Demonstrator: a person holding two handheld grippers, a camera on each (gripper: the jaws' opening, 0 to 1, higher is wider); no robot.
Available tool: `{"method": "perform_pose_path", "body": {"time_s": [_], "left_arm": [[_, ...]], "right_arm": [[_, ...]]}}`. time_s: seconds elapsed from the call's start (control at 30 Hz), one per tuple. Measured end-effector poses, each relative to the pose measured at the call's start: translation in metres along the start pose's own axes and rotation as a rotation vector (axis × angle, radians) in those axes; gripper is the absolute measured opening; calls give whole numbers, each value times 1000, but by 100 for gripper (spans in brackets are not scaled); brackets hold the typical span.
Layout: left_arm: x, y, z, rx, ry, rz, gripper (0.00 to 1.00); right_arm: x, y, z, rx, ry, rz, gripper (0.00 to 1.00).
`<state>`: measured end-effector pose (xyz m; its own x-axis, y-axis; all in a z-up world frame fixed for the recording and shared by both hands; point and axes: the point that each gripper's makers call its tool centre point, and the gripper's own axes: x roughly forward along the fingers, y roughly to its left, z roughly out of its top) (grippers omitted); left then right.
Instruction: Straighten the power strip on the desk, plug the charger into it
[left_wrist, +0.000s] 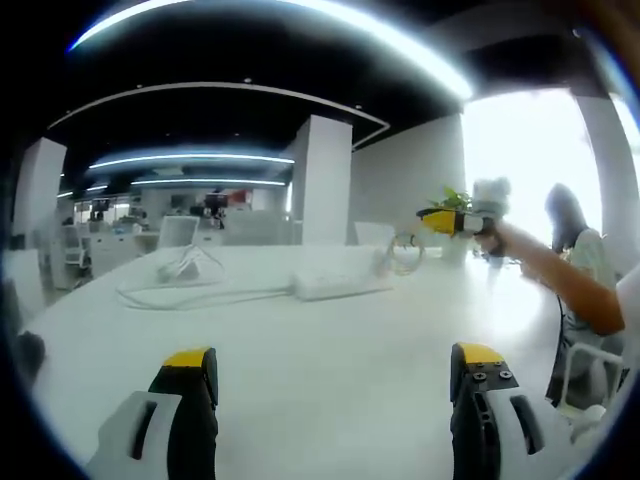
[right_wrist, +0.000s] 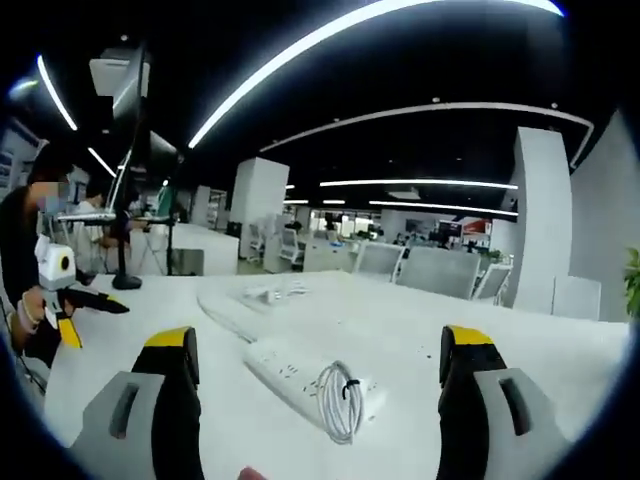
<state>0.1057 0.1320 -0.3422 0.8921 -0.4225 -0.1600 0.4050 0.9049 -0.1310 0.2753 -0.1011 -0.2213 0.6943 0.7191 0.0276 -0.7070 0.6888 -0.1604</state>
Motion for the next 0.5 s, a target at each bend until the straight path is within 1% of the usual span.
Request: {"method": "perform_pose_path", "body": {"time_s": [0.1, 0.17, 0.2, 0.27, 0.43, 0.5], "left_arm": [[0, -1, 0, 0, 0, 0, 99], [0, -1, 0, 1, 1, -2, 99], [0, -2, 0, 2, 0, -2, 99], [0, -2, 0, 2, -2, -2, 99], [0, -3, 0, 2, 0, -3, 99], [1, -3, 0, 4, -1, -4, 99]], "right_arm": [[-3, -5, 1, -18, -12, -35, 100], [-3, -6, 0, -26, -6, -38, 100], [-4, -5, -1, -26, 0, -37, 100], [-5, 0, -6, -11, 18, -13, 100], [-7, 7, -14, -16, 51, -6, 100], [-10, 10, -13, -11, 47, -6, 100]]}}
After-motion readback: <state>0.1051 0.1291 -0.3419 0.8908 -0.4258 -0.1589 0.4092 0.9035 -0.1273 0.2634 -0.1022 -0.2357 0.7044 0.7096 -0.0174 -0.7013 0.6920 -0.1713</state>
